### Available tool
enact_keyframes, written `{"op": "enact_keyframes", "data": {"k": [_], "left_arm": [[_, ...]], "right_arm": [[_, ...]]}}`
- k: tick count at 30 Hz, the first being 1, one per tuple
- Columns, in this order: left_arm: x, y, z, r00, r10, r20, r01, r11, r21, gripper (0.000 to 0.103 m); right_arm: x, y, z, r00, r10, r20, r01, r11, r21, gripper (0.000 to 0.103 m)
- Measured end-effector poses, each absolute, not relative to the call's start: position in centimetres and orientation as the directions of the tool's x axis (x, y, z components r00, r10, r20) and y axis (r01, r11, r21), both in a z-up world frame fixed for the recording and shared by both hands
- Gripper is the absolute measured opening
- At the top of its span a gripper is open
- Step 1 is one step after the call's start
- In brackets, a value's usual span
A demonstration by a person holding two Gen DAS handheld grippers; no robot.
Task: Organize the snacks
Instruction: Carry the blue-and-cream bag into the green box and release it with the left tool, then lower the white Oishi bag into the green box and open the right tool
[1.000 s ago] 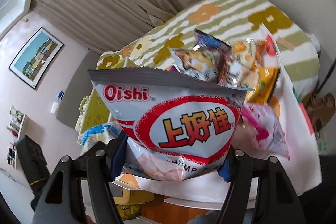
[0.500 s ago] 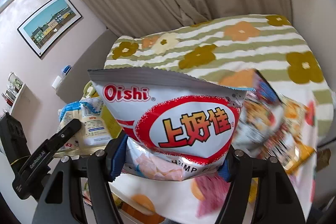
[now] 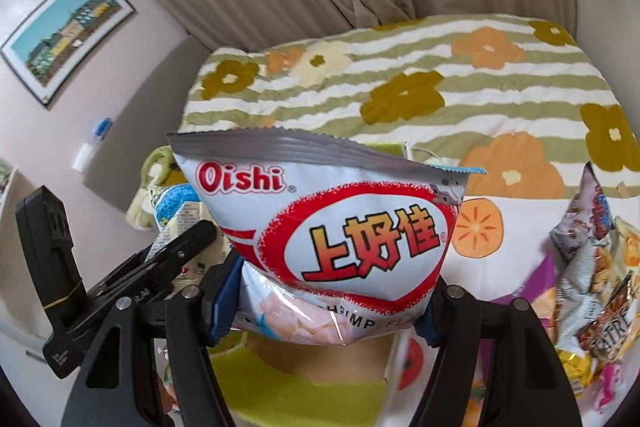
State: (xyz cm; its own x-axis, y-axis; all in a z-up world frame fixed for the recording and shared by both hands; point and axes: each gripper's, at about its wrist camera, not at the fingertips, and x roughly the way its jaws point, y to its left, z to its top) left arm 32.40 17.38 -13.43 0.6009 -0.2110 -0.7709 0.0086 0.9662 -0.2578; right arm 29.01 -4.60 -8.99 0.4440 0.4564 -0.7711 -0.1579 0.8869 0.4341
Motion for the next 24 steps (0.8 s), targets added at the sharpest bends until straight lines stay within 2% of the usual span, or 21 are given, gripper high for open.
{"op": "enact_keyframes", "data": {"k": [3, 5, 6, 7, 9, 15, 24], "left_arm": [[34.6, 17.7, -15.6, 0.556, -0.213, -0.804, 0.042, 0.972, -0.229, 0.052], [35.3, 17.7, -16.6, 0.537, -0.215, -0.816, 0.06, 0.974, -0.218, 0.057], [35.9, 17.8, -17.1, 0.526, -0.204, -0.826, 0.062, 0.977, -0.202, 0.069], [36.3, 17.9, -17.5, 0.515, -0.189, -0.836, 0.061, 0.981, -0.184, 0.088], [36.6, 18.2, -17.9, 0.52, -0.183, -0.835, 0.065, 0.982, -0.175, 0.1], [34.6, 19.7, -17.3, 0.529, -0.189, -0.827, 0.073, 0.981, -0.177, 0.1], [31.0, 22.8, -15.7, 0.556, -0.152, -0.817, -0.01, 0.982, -0.189, 0.1]], "right_arm": [[30.6, -3.2, -10.4, 0.417, 0.435, -0.798, -0.119, 0.896, 0.427, 0.066], [31.1, -2.5, -11.1, 0.405, 0.42, -0.812, -0.104, 0.904, 0.415, 0.066], [31.5, -2.2, -11.5, 0.4, 0.41, -0.819, -0.098, 0.908, 0.407, 0.066], [31.7, -1.8, -11.7, 0.396, 0.402, -0.826, -0.093, 0.912, 0.4, 0.066], [32.1, -1.4, -12.1, 0.389, 0.388, -0.836, -0.087, 0.919, 0.386, 0.066], [33.0, -0.2, -12.8, 0.382, 0.347, -0.857, -0.101, 0.937, 0.335, 0.066], [34.3, 1.6, -13.4, 0.351, 0.3, -0.887, -0.173, 0.952, 0.254, 0.066]]}}
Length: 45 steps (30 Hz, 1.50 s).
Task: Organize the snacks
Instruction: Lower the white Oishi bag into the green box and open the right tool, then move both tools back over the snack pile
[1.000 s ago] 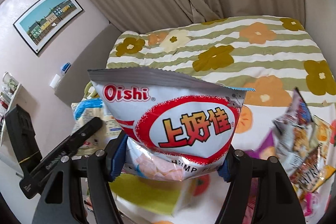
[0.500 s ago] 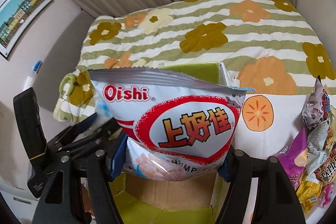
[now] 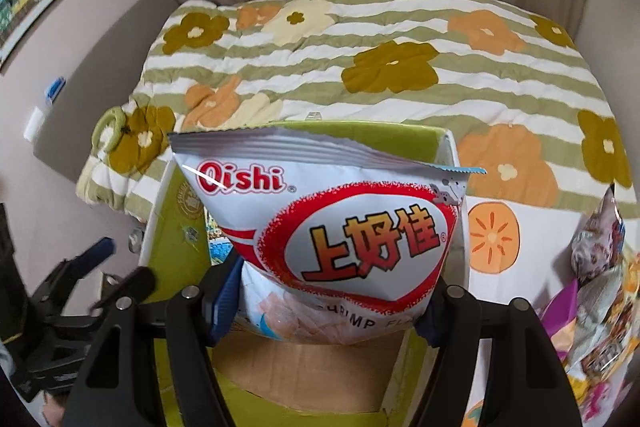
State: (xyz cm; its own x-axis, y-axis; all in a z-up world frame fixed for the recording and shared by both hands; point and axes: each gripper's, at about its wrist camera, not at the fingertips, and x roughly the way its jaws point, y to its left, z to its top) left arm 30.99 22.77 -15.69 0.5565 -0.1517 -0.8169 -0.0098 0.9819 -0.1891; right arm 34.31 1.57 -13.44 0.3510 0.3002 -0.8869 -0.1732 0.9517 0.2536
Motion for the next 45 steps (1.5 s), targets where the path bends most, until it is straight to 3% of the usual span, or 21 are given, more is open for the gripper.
{"op": "enact_keyframes", "data": {"k": [3, 7, 8, 10, 11, 21, 35, 45], "left_arm": [[30.5, 23.4, -15.2, 0.575, -0.129, -0.808, -0.031, 0.983, -0.179, 0.1], [30.1, 23.7, -15.1, 0.58, -0.112, -0.807, -0.053, 0.983, -0.175, 0.1], [29.9, 23.8, -15.2, 0.58, -0.112, -0.807, -0.059, 0.982, -0.179, 0.1], [29.7, 23.9, -15.2, 0.579, -0.114, -0.808, -0.069, 0.98, -0.187, 0.1], [29.6, 24.0, -15.3, 0.578, -0.114, -0.808, -0.073, 0.979, -0.19, 0.1], [28.1, 23.9, -14.7, 0.589, -0.105, -0.801, -0.078, 0.98, -0.186, 0.1], [24.3, 21.9, -9.3, 0.658, -0.064, -0.75, -0.054, 0.99, -0.132, 0.1], [19.8, 16.2, -5.6, 0.735, -0.072, -0.674, -0.005, 0.994, -0.112, 0.1]], "right_arm": [[35.0, 2.0, -14.1, 0.337, 0.261, -0.904, -0.188, 0.96, 0.207, 0.066], [35.9, 1.9, -15.5, 0.275, 0.288, -0.917, -0.176, 0.953, 0.246, 0.07], [36.0, 1.9, -15.7, 0.257, 0.304, -0.918, -0.172, 0.949, 0.266, 0.074], [36.0, 1.8, -16.2, 0.236, 0.333, -0.913, -0.171, 0.939, 0.298, 0.099], [35.9, 1.9, -16.3, 0.239, 0.332, -0.912, -0.169, 0.94, 0.298, 0.102], [33.2, 1.5, -15.6, 0.292, 0.341, -0.893, -0.16, 0.938, 0.306, 0.102], [27.2, -0.6, -7.4, 0.508, 0.318, -0.801, -0.188, 0.948, 0.258, 0.103], [20.7, -4.7, -3.2, 0.658, 0.277, -0.7, -0.197, 0.961, 0.195, 0.103]]}}
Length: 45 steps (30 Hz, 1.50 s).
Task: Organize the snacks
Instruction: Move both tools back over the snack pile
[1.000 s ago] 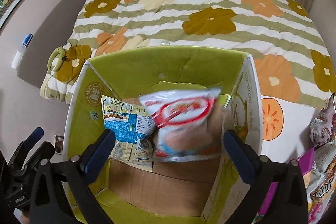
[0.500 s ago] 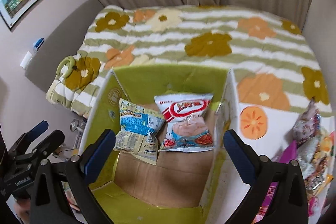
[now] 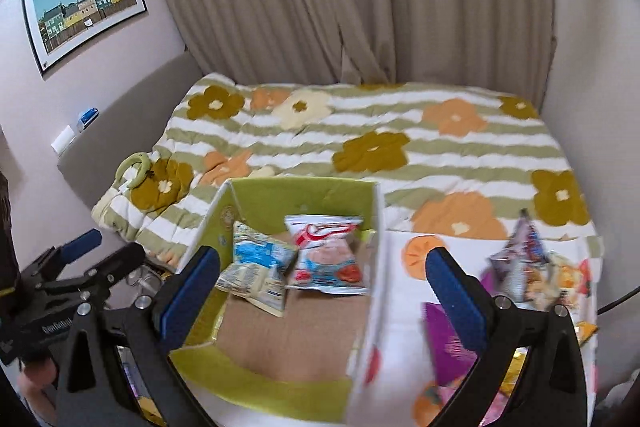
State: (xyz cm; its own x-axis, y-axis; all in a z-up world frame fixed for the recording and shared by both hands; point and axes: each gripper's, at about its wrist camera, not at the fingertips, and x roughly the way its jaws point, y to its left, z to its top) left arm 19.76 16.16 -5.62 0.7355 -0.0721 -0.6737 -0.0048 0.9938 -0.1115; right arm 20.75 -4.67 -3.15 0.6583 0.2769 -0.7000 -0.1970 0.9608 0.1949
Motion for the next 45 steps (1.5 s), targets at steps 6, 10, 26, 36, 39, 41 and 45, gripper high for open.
{"op": "enact_keyframes", "data": {"k": [6, 10, 26, 36, 39, 41, 45], "left_arm": [[16.3, 9.8, -5.0, 0.758, -0.11, -0.643, 0.017, 0.989, -0.149, 0.1], [14.2, 5.4, -5.2, 0.761, -0.134, -0.634, 0.038, 0.986, -0.163, 0.1], [9.9, -10.2, -12.9, 0.66, -0.202, -0.724, 0.108, 0.979, -0.175, 0.1], [12.8, -13.8, -22.5, 0.468, -0.267, -0.842, 0.116, 0.964, -0.241, 0.1], [13.7, -14.6, -24.7, 0.432, -0.27, -0.861, 0.111, 0.963, -0.247, 0.1], [14.3, -15.1, -25.9, 0.409, -0.287, -0.867, 0.108, 0.958, -0.266, 0.1], [14.9, -16.0, -27.6, 0.374, -0.317, -0.872, 0.119, 0.948, -0.294, 0.1]], "right_arm": [[17.0, -11.5, -2.9, 0.694, 0.267, -0.668, -0.152, 0.962, 0.227, 0.103], [13.8, -16.1, -2.4, 0.737, 0.238, -0.632, -0.138, 0.969, 0.205, 0.103], [6.4, -31.6, -8.0, 0.706, 0.19, -0.682, -0.049, 0.974, 0.22, 0.103], [6.8, -34.9, -16.7, 0.624, 0.191, -0.757, 0.013, 0.967, 0.255, 0.102], [7.1, -35.3, -18.7, 0.607, 0.198, -0.77, 0.016, 0.965, 0.26, 0.102], [7.6, -35.3, -20.0, 0.592, 0.196, -0.782, 0.017, 0.967, 0.256, 0.102], [8.2, -35.2, -22.0, 0.57, 0.199, -0.797, 0.025, 0.966, 0.259, 0.094]]}}
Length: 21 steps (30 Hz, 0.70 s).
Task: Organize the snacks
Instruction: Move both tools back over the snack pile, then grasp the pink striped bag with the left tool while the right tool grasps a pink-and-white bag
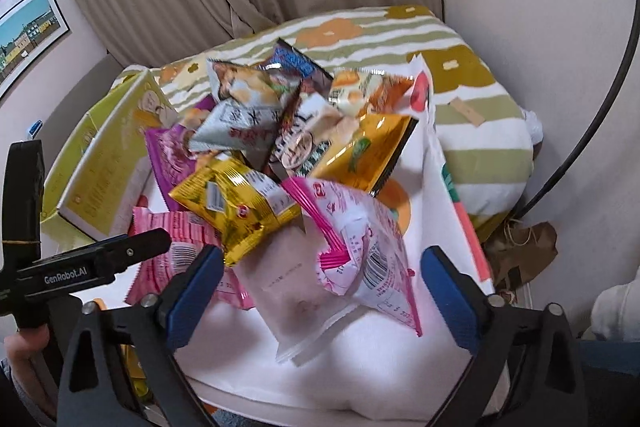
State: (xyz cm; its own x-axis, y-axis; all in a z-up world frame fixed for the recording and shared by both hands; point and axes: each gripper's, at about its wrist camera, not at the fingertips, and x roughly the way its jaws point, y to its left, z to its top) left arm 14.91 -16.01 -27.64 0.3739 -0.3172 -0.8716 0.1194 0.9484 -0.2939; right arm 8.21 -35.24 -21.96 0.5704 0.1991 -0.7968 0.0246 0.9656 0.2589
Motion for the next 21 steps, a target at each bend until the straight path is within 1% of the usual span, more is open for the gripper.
{"op": "enact_keyframes", "data": {"k": [3, 5, 7, 8, 9, 10, 11, 14, 16, 21], "left_arm": [[15.3, -16.7, -29.2, 0.343, -0.323, -0.882, 0.126, 0.946, -0.298, 0.099], [15.5, -16.9, -29.9, 0.327, -0.335, -0.884, 0.126, 0.942, -0.311, 0.096], [15.6, -16.9, -30.3, 0.312, -0.367, -0.877, 0.128, 0.93, -0.344, 0.089], [15.7, -16.9, -30.5, 0.307, -0.377, -0.874, 0.13, 0.926, -0.354, 0.088], [15.8, -17.1, -30.7, 0.299, -0.386, -0.872, 0.133, 0.922, -0.363, 0.085], [15.8, -17.1, -30.9, 0.293, -0.4, -0.868, 0.137, 0.917, -0.376, 0.078], [15.8, -17.1, -30.9, 0.291, -0.411, -0.864, 0.136, 0.912, -0.388, 0.077], [15.7, -17.4, -31.0, 0.291, -0.406, -0.867, 0.149, 0.914, -0.378, 0.072], [15.7, -17.3, -30.9, 0.287, -0.394, -0.873, 0.148, 0.919, -0.366, 0.065], [16.3, -15.9, -30.9, 0.265, -0.401, -0.877, 0.137, 0.916, -0.377, 0.061]], "right_arm": [[8.7, -35.1, -23.0, 0.561, 0.198, -0.804, 0.028, 0.966, 0.257, 0.092], [9.0, -35.1, -23.4, 0.557, 0.199, -0.806, 0.033, 0.965, 0.26, 0.091], [9.3, -35.1, -23.9, 0.554, 0.195, -0.809, 0.036, 0.966, 0.257, 0.09], [9.4, -35.2, -24.0, 0.552, 0.192, -0.811, 0.038, 0.966, 0.255, 0.089], [9.5, -35.2, -24.1, 0.55, 0.191, -0.813, 0.04, 0.966, 0.254, 0.087], [9.7, -35.3, -24.3, 0.547, 0.191, -0.815, 0.041, 0.966, 0.254, 0.085], [9.9, -35.3, -24.5, 0.544, 0.189, -0.817, 0.044, 0.966, 0.253, 0.084], [10.4, -35.5, -24.8, 0.538, 0.19, -0.821, 0.048, 0.966, 0.255, 0.078], [10.6, -35.5, -24.9, 0.535, 0.183, -0.825, 0.052, 0.967, 0.248, 0.075], [11.0, -35.7, -25.2, 0.524, 0.17, -0.834, 0.064, 0.969, 0.237, 0.068]]}}
